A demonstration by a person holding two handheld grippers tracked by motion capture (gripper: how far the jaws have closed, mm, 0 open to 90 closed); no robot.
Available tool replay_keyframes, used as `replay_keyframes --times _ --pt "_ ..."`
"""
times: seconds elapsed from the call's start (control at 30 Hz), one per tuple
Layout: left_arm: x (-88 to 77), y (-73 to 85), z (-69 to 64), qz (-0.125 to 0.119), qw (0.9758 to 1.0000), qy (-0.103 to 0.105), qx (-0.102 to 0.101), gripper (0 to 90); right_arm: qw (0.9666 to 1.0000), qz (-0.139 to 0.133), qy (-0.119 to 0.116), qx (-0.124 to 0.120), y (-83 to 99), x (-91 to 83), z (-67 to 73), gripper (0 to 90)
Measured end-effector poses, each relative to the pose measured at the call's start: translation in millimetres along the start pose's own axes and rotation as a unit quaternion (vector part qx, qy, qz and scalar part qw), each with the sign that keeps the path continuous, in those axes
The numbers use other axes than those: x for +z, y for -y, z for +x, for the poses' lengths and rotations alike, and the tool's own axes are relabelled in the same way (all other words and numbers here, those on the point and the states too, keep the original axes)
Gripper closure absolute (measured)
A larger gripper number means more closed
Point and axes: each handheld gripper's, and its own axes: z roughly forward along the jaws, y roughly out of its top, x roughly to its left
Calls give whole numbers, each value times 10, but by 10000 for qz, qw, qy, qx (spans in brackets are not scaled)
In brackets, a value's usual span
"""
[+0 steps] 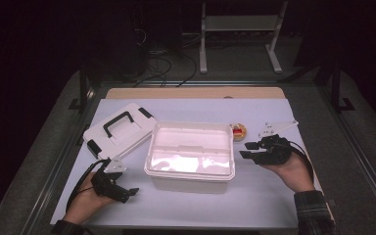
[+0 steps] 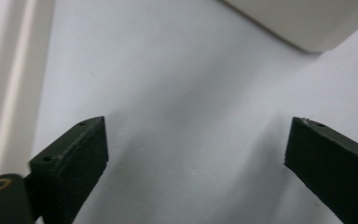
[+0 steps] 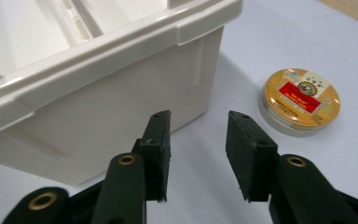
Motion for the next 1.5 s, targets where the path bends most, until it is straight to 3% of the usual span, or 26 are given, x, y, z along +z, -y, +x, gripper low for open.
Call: replay_keyframes --times 0.03,0.3,0.43,0.57,0.7,1.0,1.5 --pt "5 30 9 -104 9999 35 -125 24 10000 5 13 -16 -7 -36 -1 578" --pt "13 197 18 -704 9972 65 -229 13 9999 -133 8 -42 -114 -267 -12 515" --pt "13 197 19 -707 9972 65 -233 13 9996 -157 -29 -211 -240 -342 38 440" --pt "13 197 19 -704 9972 67 -231 13 9993 -127 -211 -298 -374 -366 61 328" --pt "13 198 18 -705 9972 64 -229 13 9982 95 -243 -545 -509 -356 116 262" --pt "13 198 18 -709 9972 65 -233 13 9937 306 -484 -964 -852 -242 274 262" --pt "13 198 21 -707 9972 74 -237 13 9872 504 -745 -1316 -1200 82 470 300"
